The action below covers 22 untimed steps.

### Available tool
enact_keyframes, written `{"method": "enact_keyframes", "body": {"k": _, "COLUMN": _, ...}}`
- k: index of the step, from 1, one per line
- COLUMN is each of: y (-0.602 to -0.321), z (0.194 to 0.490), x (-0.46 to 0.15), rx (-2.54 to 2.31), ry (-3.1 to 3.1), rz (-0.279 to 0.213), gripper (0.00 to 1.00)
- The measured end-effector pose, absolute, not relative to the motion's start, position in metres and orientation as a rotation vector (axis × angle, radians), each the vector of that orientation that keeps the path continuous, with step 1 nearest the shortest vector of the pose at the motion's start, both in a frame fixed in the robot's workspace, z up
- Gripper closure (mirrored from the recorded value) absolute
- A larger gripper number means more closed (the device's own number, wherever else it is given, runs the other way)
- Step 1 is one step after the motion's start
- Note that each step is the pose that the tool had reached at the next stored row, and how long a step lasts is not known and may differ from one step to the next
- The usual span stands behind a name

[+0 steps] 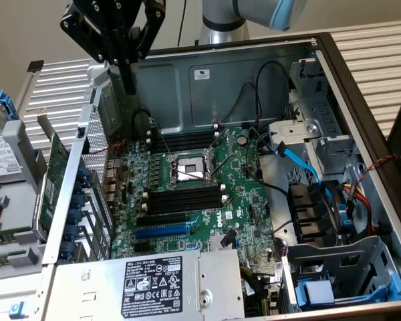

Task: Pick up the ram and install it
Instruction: 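Reach for the ram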

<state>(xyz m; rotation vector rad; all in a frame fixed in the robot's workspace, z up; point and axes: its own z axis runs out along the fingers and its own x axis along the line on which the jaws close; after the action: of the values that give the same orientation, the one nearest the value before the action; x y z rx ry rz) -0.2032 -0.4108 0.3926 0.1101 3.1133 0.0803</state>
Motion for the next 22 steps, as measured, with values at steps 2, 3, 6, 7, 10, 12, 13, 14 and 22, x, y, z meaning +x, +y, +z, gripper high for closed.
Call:
{"method": "enact_keyframes", "body": {"k": 2, "y": -0.413, "z": 0.393, "x": -0.209, "rx": 0.110, "ry": 3.113, "rz": 0.081, "gripper": 0.89}}
{"method": "enact_keyframes", "body": {"k": 3, "y": -0.414, "z": 0.393, "x": -0.212, "rx": 0.110, "ry": 3.113, "rz": 0.082, "gripper": 0.89}}
{"method": "enact_keyframes", "body": {"k": 6, "y": -0.416, "z": 0.393, "x": -0.224, "rx": 0.110, "ry": 3.112, "rz": 0.083, "gripper": 0.89}}
{"method": "enact_keyframes", "body": {"k": 7, "y": -0.417, "z": 0.392, "x": -0.228, "rx": 0.110, "ry": 3.112, "rz": 0.083, "gripper": 0.89}}
{"method": "enact_keyframes", "body": {"k": 10, "y": -0.418, "z": 0.392, "x": -0.240, "rx": 0.110, "ry": 3.111, "rz": 0.083, "gripper": 0.89}}
{"method": "enact_keyframes", "body": {"k": 12, "y": -0.419, "z": 0.392, "x": -0.249, "rx": 0.110, "ry": 3.111, "rz": 0.083, "gripper": 0.89}}
{"method": "enact_keyframes", "body": {"k": 13, "y": -0.420, "z": 0.392, "x": -0.254, "rx": 0.110, "ry": 3.110, "rz": 0.083, "gripper": 0.89}}
{"method": "enact_keyframes", "body": {"k": 14, "y": -0.420, "z": 0.392, "x": -0.259, "rx": 0.110, "ry": 3.110, "rz": 0.083, "gripper": 0.89}}
{"method": "enact_keyframes", "body": {"k": 22, "y": -0.423, "z": 0.392, "x": -0.295, "rx": 0.110, "ry": 3.109, "rz": 0.083, "gripper": 0.89}}
